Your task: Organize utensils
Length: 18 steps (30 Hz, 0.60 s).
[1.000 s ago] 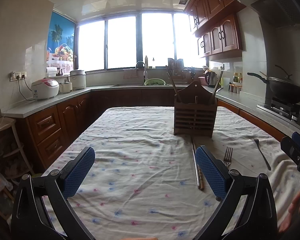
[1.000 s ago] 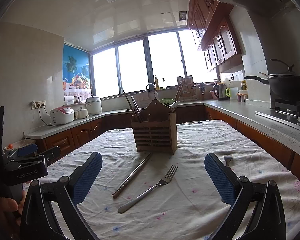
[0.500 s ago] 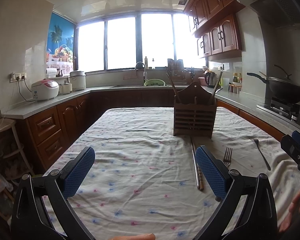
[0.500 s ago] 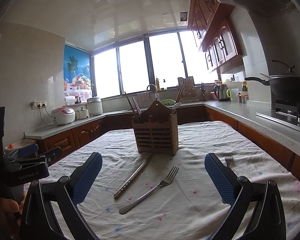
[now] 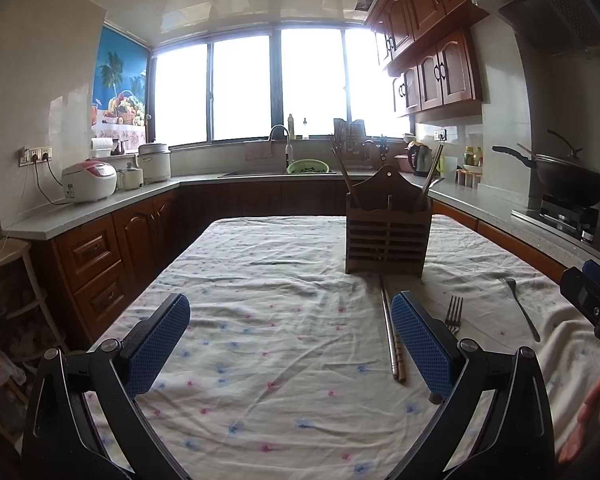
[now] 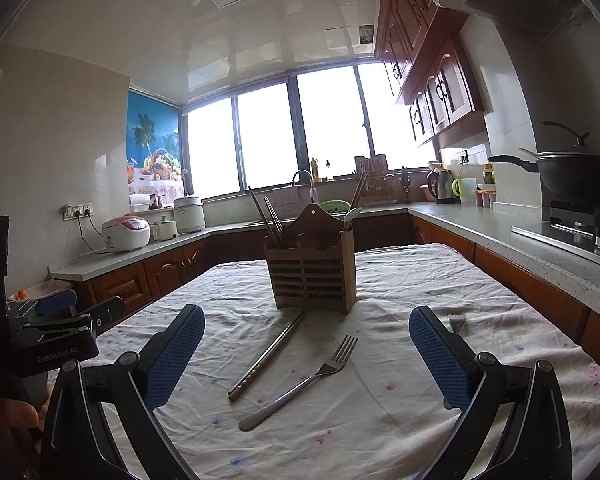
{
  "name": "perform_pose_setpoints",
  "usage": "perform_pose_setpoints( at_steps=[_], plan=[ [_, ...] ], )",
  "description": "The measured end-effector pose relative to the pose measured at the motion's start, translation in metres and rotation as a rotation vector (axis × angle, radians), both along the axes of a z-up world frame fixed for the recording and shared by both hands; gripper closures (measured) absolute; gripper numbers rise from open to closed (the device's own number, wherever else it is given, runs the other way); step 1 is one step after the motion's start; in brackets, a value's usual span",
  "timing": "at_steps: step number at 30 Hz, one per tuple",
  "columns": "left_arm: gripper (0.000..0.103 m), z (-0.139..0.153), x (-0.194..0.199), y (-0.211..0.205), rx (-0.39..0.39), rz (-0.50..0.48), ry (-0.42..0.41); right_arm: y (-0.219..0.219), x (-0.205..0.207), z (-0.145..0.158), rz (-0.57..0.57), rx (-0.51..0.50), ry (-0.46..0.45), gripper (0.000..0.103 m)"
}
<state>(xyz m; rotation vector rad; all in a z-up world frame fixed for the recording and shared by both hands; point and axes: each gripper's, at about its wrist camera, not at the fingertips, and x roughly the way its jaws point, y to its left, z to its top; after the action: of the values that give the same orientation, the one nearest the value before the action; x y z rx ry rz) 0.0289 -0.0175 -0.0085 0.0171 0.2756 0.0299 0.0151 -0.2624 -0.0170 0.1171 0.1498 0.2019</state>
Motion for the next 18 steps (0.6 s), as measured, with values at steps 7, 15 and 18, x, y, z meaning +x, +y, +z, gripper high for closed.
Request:
perform_pose_setpoints(
  at_steps=[7, 15, 18],
  plan=[
    [0.000, 0.0006, 0.0008, -0.0006, 0.002, -0.006, 0.002, -0.0003, 0.0003, 0.0017, 0.004, 0.000, -0.001, 0.000],
    [0.000, 0.0011, 0.0010, -0.0010, 0.004, -0.009, 0.002, -0.0002, 0.0004, 0.0021, 0.003, 0.002, -0.002, 0.000],
    [0.000, 0.0011, 0.0010, -0.0008, 0.003, -0.010, 0.001, 0.0005, 0.0005, 0.0031, 0.005, 0.004, -0.006, 0.000]
  ],
)
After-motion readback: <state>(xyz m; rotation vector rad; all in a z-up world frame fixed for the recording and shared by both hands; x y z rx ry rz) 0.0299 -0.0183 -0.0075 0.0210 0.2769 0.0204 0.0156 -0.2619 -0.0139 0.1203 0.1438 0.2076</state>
